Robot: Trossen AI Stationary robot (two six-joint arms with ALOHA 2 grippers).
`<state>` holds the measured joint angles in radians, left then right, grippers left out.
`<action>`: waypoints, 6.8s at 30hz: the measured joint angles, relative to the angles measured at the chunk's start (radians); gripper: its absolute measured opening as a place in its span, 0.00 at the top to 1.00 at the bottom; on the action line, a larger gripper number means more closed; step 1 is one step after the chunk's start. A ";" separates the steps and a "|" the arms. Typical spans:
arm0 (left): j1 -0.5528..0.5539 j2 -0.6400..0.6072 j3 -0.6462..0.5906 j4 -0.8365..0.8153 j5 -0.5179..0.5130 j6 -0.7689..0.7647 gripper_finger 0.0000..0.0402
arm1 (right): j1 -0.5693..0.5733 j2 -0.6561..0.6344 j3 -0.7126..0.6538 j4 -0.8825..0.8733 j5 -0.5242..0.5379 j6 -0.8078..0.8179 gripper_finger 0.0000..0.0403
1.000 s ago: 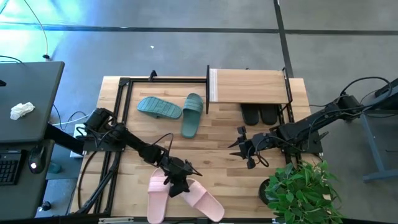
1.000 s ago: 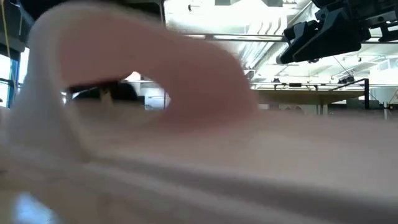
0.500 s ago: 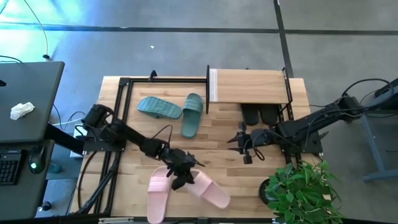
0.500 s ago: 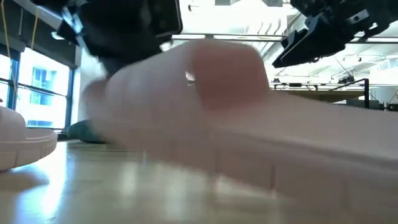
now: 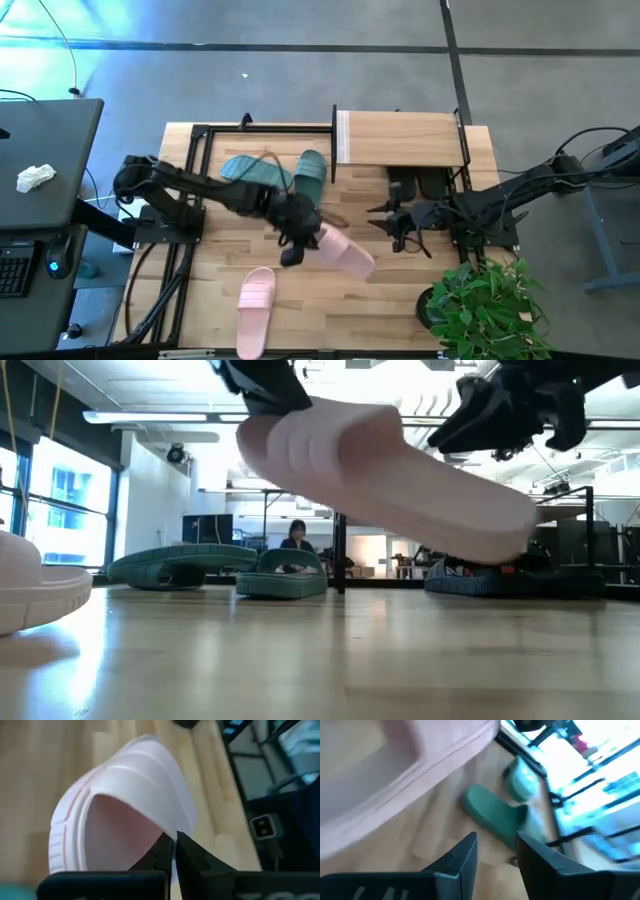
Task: Pick and place slides into the shelf
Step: Put the right pink slipper under the shelf
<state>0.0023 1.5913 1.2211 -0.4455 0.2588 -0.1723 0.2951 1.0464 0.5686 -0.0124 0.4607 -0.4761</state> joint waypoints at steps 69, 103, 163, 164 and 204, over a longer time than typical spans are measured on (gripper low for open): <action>0.501 0.002 0.377 -0.472 0.480 0.085 1.00 | 0.142 0.342 -0.002 0.497 0.543 -1.070 0.68; 0.488 0.002 0.377 -0.422 0.245 0.424 0.43 | 0.141 0.342 -0.002 0.493 0.602 -0.931 0.95; 0.153 0.001 0.377 -0.262 0.122 0.546 0.41 | 0.111 0.342 -0.002 -0.406 0.504 0.632 0.96; 0.138 0.001 0.377 -0.262 0.115 0.552 0.41 | 0.096 0.342 -0.002 -0.389 0.493 0.631 0.96; -0.062 0.001 0.377 -0.259 -0.064 0.561 0.41 | -0.349 0.341 0.000 -0.222 0.065 0.557 0.89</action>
<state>-0.0593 1.5925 1.5978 -0.7040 0.1951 0.3889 -0.0543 1.3876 0.5687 -0.2346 0.5259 0.0805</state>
